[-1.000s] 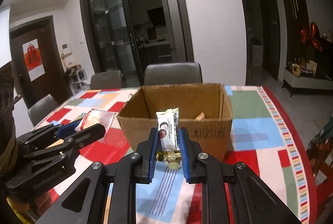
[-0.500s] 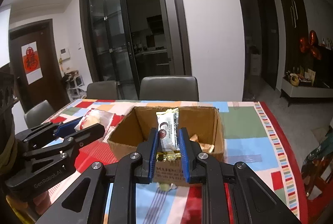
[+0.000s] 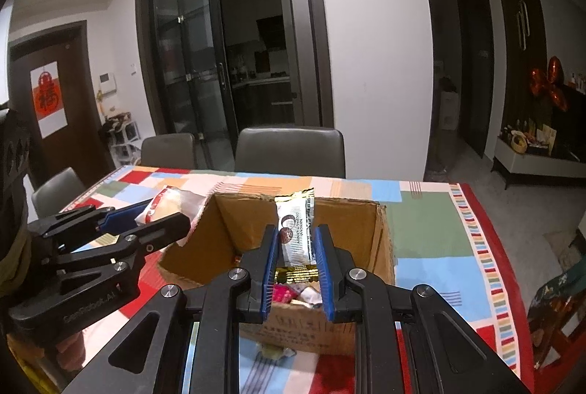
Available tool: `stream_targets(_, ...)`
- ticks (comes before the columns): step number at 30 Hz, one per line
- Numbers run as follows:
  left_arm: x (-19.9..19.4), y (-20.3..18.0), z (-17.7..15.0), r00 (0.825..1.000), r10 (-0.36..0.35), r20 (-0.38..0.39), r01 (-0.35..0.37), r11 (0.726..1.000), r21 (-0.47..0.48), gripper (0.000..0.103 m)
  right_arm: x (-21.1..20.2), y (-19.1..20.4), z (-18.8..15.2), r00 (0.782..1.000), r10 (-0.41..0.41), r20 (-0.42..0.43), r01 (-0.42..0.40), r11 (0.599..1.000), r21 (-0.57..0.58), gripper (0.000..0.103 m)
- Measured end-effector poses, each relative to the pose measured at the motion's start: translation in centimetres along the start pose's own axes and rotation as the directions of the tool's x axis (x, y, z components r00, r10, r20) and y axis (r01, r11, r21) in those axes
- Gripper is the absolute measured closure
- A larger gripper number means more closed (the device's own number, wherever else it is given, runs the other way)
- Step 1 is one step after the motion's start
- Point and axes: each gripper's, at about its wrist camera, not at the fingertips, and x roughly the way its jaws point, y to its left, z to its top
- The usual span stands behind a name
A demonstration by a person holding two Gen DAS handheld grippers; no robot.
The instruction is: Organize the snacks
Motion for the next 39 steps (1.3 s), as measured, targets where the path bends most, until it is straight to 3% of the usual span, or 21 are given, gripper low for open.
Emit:
stream_targets(1, 0.2, -0.1, 0.3, 1.000, 0.005, -0.003, -0.005, 1.000, 0.003, 0.056, 0.3, 0.0, 0.0, 1.000, -0.005, -0.006, 0.005, 1.000, 0.004, 0.080)
stream_targets(2, 0.3, 0.0, 0.5, 1.000, 0.007, -0.004, -0.007, 1.000, 0.002, 0.048, 0.5, -0.2, 0.1, 1.000, -0.006, -0.017, 0.006, 1.000, 0.011, 0.070)
stream_targets(4, 0.1, 0.1, 0.4, 1.000, 0.013, 0.005, -0.013, 1.000, -0.011, 0.048, 0.8, -0.5, 0.0, 1.000, -0.013, -0.025, 0.014, 0.999, 0.033, 0.062)
stream_targets(24, -5.3, 1.0, -5.8, 0.989, 0.146, -0.022, -0.147, 0.986, -0.074, 0.028, -2.8, 1.8, -5.8, 0.998, 0.032, -0.051, -0.029, 0.998, 0.050, 0.055)
stream_targets(39, -3.4, 2.7, -12.5, 0.970, 0.191, -0.153, -0.210, 0.970, -0.126, 0.026, 1.2, 2.9, -11.5, 0.978, 0.044, -0.205, -0.031, 0.997, 0.069, 0.053)
